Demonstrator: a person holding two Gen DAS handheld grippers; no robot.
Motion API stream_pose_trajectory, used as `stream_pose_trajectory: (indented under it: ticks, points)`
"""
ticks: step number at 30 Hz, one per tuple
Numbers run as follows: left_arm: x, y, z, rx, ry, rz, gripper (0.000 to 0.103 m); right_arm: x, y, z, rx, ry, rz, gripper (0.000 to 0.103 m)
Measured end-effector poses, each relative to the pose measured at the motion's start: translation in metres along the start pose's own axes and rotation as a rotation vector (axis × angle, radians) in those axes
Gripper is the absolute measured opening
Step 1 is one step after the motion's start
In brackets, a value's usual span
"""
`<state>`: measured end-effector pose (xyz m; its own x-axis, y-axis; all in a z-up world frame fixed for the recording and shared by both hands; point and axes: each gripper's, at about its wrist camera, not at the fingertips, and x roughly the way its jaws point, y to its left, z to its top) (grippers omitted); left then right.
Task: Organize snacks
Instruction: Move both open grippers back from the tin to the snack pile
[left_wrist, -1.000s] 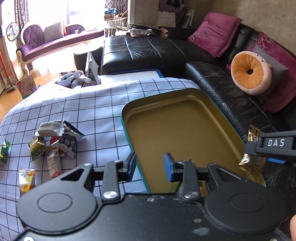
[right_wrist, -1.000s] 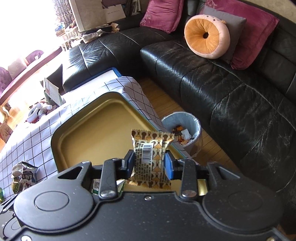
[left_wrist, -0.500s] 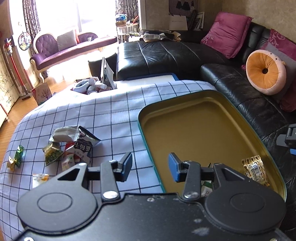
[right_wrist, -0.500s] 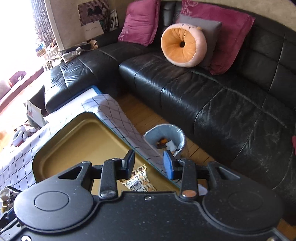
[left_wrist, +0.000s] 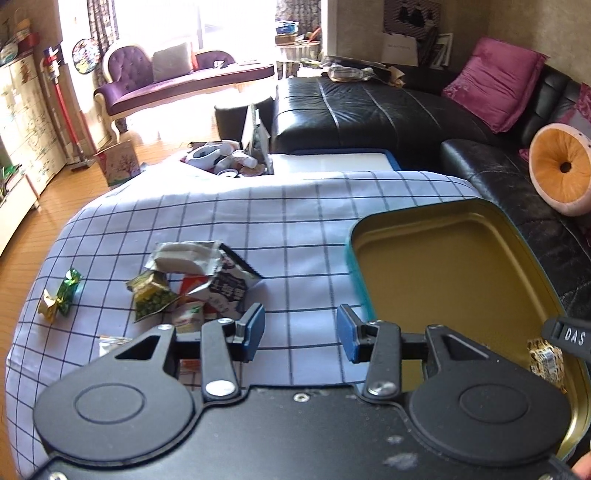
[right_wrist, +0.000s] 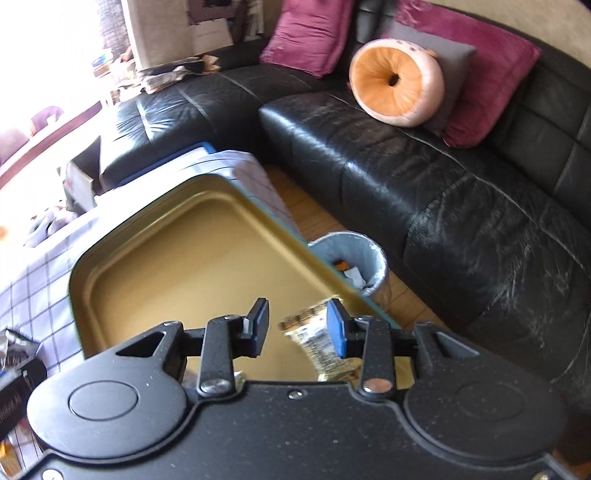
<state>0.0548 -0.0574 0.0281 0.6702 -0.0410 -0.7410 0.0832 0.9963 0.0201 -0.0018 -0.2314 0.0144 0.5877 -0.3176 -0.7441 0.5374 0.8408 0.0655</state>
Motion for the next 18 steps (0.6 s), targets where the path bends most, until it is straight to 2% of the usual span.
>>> stream_pose_trajectory:
  ticks: [5,10,18]
  points:
    - [0.003,0.021,0.003,-0.043,0.018,0.027,0.044,-0.009,0.016,-0.003,-0.059,-0.029,0.05,0.045]
    - [0.004,0.037,0.003,-0.042,0.031,0.056,0.044,-0.012,0.032,-0.004,-0.086,-0.042,0.064,0.045]
    - [0.008,0.059,0.002,-0.022,0.045,0.065,0.044,-0.008,0.054,-0.004,-0.105,0.002,0.06,0.045]
